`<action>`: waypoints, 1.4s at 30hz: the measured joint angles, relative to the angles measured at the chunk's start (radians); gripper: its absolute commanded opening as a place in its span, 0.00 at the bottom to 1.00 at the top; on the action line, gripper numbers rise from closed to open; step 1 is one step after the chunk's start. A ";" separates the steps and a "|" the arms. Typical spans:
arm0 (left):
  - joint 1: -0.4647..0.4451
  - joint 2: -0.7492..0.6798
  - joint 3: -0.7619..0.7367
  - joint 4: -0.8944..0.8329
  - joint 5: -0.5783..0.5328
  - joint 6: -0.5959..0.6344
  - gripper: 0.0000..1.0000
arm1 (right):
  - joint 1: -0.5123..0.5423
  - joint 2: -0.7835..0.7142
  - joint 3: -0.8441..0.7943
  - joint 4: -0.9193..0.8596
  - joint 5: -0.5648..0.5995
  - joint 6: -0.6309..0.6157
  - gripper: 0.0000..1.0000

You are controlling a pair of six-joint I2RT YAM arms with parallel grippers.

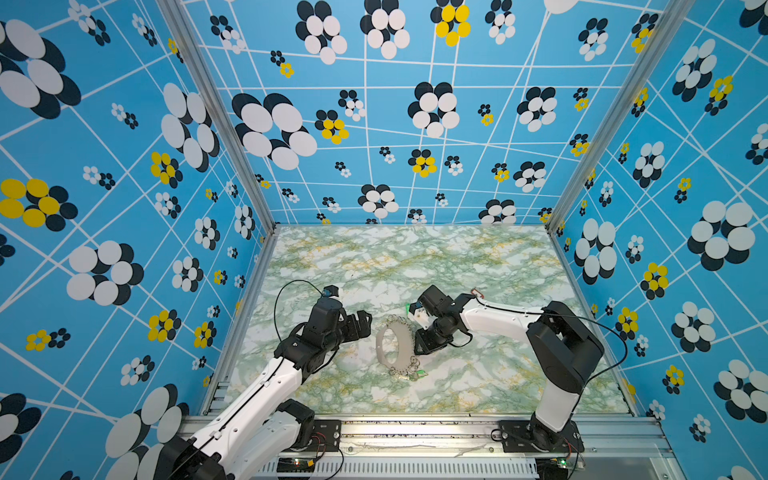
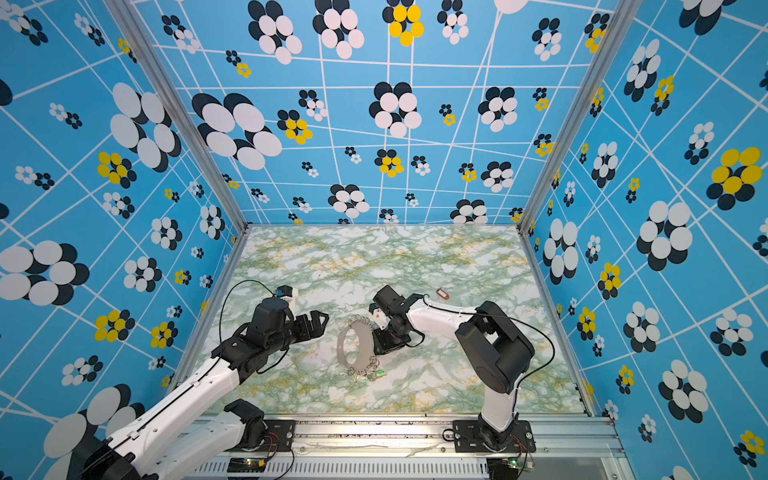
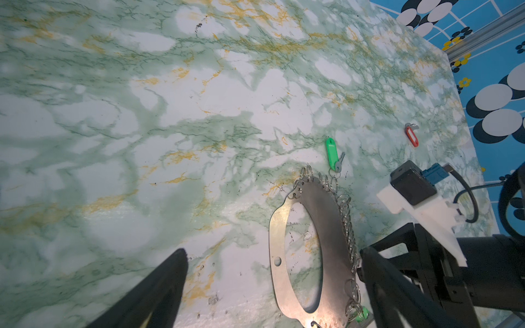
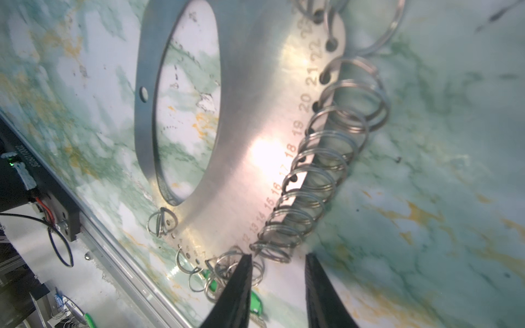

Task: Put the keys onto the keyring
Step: 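Close the right gripper on the edge of the steel ring plate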

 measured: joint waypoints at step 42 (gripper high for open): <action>-0.002 -0.001 0.010 -0.005 -0.001 0.000 0.97 | 0.000 -0.048 -0.051 0.053 -0.031 -0.023 0.09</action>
